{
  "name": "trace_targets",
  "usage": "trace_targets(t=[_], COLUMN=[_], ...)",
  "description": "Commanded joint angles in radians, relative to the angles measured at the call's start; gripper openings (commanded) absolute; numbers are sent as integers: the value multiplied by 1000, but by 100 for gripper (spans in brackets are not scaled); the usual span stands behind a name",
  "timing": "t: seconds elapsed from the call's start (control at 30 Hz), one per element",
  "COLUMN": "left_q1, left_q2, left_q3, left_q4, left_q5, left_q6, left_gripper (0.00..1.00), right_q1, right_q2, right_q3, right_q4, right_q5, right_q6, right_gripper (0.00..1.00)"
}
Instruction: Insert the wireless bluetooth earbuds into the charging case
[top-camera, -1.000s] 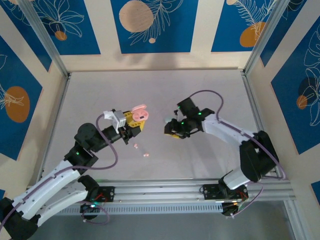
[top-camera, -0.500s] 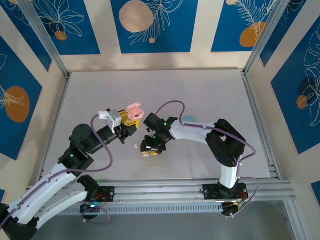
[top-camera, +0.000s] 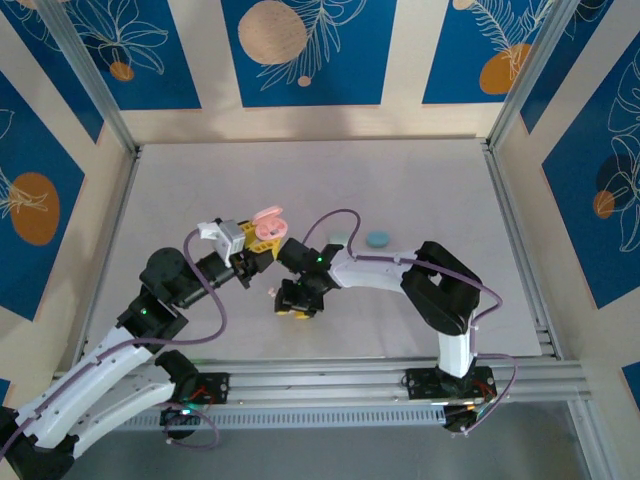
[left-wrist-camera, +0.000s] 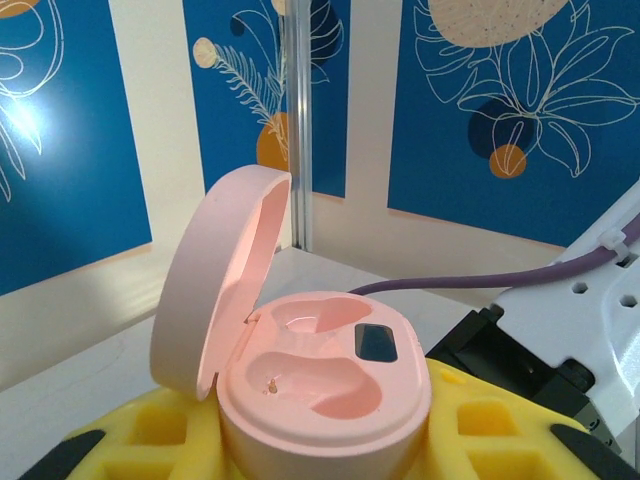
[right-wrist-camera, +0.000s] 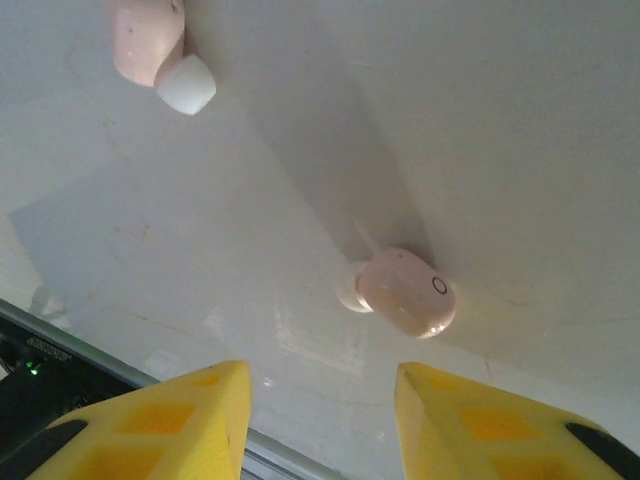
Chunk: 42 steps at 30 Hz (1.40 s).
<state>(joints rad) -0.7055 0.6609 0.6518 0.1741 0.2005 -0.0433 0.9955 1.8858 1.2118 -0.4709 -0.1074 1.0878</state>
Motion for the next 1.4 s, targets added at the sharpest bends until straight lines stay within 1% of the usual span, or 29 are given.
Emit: trace_targets(t=[0.0,0.33,0.5,0.8,1.0,1.37], left_q1=[-8,-7,-7,-6,-7,-7], left_q2=[-9,0,3,3,3,3], left_q3=[29,26,22,22,23,23], left_q4=[18,23,28,25,22,22], left_q5=[-11,-7,-6,-9,-13,-14], left_q6=[8,4,1,4,5,2], left_gripper=[31,32,31,31,31,32], right_q1=[-2,-8,-17,-24,-25,0], right_q2=[29,38,49,79,101,166], right_q3=[2,-12,4,82,119,231], right_q4=[28,57,29,-48,-55,-200], right_q5=[18,42,82,143,139,213], right_q6=[38,48,33,-25,-56,-131], right_gripper=[44,44,43,44,43,35])
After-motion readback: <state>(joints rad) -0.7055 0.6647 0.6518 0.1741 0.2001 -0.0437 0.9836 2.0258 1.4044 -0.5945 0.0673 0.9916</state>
